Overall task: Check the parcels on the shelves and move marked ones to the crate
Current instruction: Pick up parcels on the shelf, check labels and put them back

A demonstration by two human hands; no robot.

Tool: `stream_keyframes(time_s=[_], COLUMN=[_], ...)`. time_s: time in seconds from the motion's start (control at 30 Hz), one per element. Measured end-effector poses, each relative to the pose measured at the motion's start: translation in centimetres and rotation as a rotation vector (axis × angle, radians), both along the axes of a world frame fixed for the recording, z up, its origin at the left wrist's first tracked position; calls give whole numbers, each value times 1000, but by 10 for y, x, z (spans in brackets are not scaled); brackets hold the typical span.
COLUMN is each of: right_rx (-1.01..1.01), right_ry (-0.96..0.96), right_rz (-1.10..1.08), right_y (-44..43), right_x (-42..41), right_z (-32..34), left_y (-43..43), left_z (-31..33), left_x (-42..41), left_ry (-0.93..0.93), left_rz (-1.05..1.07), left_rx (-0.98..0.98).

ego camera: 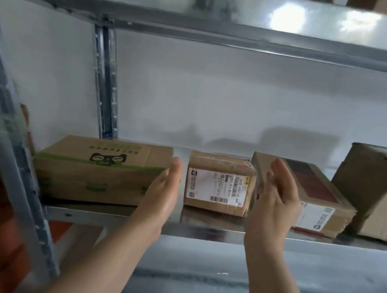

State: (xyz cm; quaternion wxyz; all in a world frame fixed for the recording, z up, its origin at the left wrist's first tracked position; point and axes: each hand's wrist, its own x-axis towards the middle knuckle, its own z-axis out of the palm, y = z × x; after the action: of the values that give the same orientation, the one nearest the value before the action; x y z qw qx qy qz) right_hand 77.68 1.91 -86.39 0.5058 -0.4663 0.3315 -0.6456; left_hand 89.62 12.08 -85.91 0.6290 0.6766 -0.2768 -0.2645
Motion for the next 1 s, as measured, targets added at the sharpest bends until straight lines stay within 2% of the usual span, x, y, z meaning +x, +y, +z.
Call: stream_keyframes(time_s=[0.23,0.37,0.47,0.57,0.67,0.8,0.9,1.0], right_rx=[-102,-97,-15,39,52,59,-72,-198], right_ry=[67,157,236,350,389,421,575,860], right_rz=[106,241,281,330,369,415,416,401], right_y=[59,97,114,120,120,110,99,88], right_x=[30,57,80,96,100,108,123,137], right_z=[12,13,13,11,1,-9,-14,-22], left_y=[79,125,151,158,154,145,138,130], left_z=[6,4,8,1,-13,-20,-23,-28], left_x=[55,92,116,127,123,117,124,136], left_ry=[-93,-113,-166,-223,-371,-377,-391,-393], left_rz=[171,295,365,387,390,301,280,281], left_rx=[-194,-220,-224,-232,-207,-191,-156,-114])
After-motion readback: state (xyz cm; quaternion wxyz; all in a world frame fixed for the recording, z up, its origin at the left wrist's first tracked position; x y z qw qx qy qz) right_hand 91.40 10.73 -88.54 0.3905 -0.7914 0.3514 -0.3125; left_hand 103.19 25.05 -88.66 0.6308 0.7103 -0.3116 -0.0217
